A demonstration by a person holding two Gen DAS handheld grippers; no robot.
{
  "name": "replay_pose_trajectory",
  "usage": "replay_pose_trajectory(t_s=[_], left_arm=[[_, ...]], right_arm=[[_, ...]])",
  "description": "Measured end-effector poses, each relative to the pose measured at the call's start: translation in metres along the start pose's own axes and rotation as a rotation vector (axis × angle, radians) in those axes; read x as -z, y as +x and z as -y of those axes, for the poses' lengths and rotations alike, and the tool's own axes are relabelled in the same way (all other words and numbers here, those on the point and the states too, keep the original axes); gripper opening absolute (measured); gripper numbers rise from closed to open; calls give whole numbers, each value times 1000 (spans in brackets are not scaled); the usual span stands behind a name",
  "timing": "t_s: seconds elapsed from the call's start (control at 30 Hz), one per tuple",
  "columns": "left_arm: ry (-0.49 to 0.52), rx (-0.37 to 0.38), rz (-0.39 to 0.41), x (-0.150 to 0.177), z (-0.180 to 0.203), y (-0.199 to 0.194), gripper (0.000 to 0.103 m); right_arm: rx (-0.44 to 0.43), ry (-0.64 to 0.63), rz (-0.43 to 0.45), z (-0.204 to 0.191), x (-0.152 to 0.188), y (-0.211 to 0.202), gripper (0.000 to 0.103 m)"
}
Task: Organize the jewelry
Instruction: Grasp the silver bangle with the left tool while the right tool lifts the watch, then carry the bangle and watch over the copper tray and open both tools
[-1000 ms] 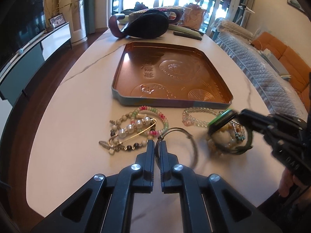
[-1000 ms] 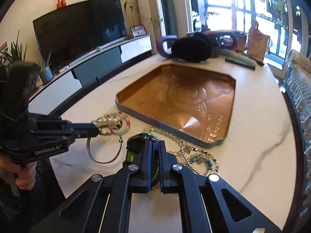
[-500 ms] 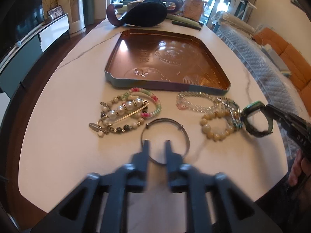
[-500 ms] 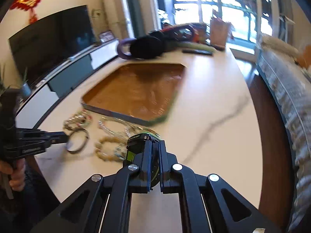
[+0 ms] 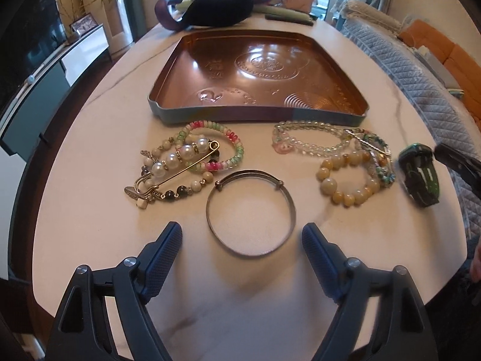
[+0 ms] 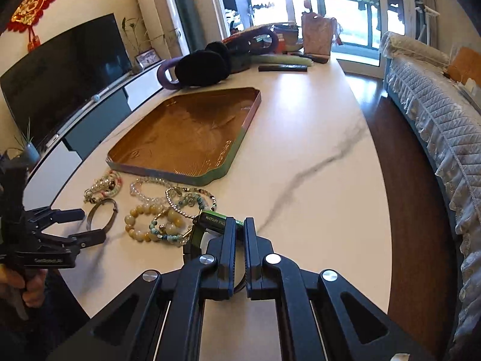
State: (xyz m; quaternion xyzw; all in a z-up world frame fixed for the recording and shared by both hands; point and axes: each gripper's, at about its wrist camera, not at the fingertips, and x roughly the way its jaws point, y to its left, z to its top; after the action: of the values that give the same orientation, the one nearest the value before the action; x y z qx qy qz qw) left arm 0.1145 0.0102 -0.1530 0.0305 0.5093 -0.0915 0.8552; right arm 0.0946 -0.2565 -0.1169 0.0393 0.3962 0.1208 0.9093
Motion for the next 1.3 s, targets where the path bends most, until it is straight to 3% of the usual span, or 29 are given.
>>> replay_pose_trajectory(t_s=[0.07,0.1,0.23,0.37,0.4,0.43,0.47,0.73,0.87,1.3], left_arm=[[4,-7,-2,-2,1,2,82],[5,-16,-2,-3,1,3,82],[0,-19,9,-2,2,3,80],[6,-19,35,-3,3,1,63],[8,-21,38,-3,3,1,63],[8,-21,39,-3,3,1,62],[7,-19,41,-3,3,1,62],[5,-11,41,-2,2,-1,62],[-18,32,49,0,0,-7,62],[2,-14,103,4,1,-28,62]], right_arm=[[30,-13,4,-5,3,0,92],[25,-13,12,-7,4,-1,95],[-2,-43,-34,-19,9,11,95],[1,-28,-105,-23,12,32,92],[13,-22,-110,-23,12,34,91],[26,-17,-110,-22,12,36,77],[29,-14,-120,-21,13,38,53],[4,26,-106,-15,12,34,46],[2,39,-91,-13,10,30,46],[46,10,-42,-22,7,15,46]])
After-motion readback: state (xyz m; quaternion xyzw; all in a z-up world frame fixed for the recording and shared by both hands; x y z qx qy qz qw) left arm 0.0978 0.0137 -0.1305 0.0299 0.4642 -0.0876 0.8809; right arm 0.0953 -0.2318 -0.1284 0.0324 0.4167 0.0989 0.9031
